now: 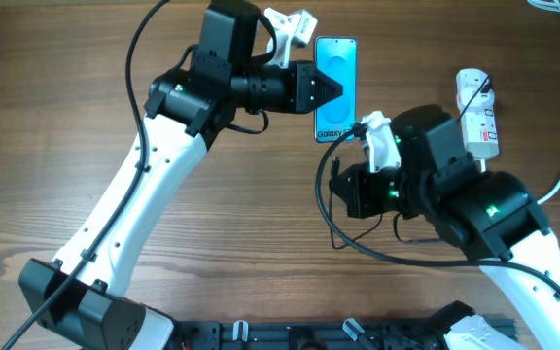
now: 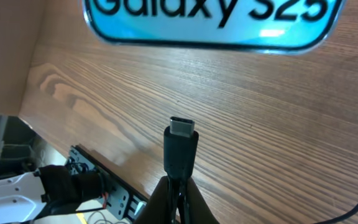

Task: Plug charger to phone and switch on socket
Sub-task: 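Raise the phone with the left gripper and bring the plug beneath its port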

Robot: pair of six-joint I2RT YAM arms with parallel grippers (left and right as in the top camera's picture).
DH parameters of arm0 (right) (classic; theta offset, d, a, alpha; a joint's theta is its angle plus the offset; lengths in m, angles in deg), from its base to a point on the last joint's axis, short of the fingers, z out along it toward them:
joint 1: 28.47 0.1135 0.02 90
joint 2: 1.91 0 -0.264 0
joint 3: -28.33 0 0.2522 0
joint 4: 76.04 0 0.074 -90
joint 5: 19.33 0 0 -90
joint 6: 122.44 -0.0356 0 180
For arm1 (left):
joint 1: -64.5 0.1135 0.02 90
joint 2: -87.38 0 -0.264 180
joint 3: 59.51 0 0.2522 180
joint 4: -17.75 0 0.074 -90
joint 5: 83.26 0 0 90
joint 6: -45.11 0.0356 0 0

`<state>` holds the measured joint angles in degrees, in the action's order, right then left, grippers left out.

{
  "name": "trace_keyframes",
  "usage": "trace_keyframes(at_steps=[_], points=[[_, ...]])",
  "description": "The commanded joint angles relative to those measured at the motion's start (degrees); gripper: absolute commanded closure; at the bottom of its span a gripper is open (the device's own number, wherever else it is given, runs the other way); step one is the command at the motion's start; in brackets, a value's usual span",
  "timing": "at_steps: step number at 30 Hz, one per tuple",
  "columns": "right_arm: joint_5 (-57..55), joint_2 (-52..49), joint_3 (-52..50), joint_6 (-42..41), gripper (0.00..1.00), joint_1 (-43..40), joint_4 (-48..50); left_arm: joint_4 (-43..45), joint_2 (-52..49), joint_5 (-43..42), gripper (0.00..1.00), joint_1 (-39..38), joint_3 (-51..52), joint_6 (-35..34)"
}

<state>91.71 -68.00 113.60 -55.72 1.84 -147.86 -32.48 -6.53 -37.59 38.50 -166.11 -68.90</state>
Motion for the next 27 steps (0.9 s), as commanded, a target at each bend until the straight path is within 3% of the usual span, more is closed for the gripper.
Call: trace_keyframes(at_steps=[1,27], points=[[-2.9,0.7,0.8,-1.1,0.96,0.7,0.3,0.4,0.5,0.2,0.96,-0.3,-0.6,1.1],[-3.0,0.7,0.8,-2.4,0.96,0.7,2.2,-0.6,0.5,-4.3,0.96,-1.0,-0.6,1.1]])
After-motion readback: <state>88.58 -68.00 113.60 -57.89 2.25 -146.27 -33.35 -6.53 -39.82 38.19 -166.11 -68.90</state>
